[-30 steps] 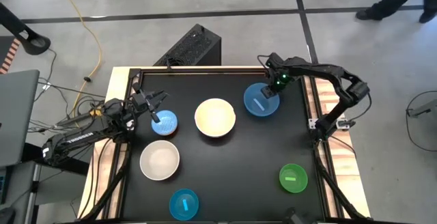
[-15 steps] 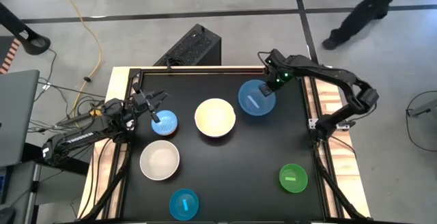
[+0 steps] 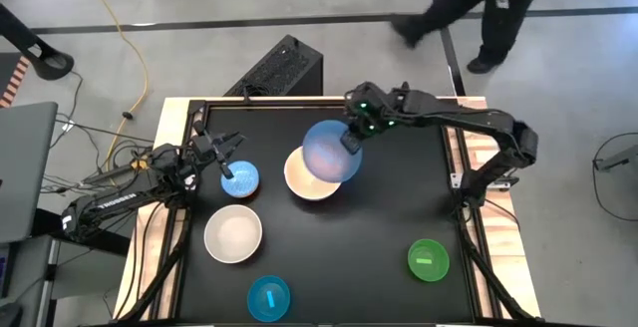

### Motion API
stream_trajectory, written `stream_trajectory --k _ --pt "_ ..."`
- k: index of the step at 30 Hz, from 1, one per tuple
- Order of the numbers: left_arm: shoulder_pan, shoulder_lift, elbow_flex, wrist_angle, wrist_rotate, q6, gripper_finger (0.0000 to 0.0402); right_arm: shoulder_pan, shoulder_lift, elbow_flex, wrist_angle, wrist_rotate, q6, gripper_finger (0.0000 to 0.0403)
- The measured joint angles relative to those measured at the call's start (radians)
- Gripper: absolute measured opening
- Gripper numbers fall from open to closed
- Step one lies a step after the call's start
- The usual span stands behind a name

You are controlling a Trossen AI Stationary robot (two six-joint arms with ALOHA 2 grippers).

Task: Nest bowls inside each other
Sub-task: Stack the blue transparent bowl on top of the light orange transparent bowl

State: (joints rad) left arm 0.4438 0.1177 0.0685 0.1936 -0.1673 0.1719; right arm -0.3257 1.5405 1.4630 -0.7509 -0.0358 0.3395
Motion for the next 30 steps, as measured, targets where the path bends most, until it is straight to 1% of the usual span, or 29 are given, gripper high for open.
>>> stream_trajectory --k 4,10,14,27,30 --pt "0.0 0.0 0.0 0.0 0.003 0.0 0.0094 0.046 0.095 0.086 -0.001 0.035 0.007 0.0003" --pt "0.0 0.0 0.0 0.0 0.004 0.0 0.0094 0.064 0.229 0.173 -0.021 0.033 0.002 0.0003" --pt "0.0 0.0 0.0 0.0 0.005 0.0 0.0094 0.056 0.285 0.211 -0.063 0.014 -0.008 0.0003" --pt "0.0 0.0 0.0 0.0 0.004 0.007 0.0094 0.048 0.298 0.214 -0.082 0.008 -0.008 0.0003" --pt "0.0 0.0 0.0 0.0 0.003 0.007 0.0094 0.049 0.298 0.196 -0.073 0.009 -0.014 0.001"
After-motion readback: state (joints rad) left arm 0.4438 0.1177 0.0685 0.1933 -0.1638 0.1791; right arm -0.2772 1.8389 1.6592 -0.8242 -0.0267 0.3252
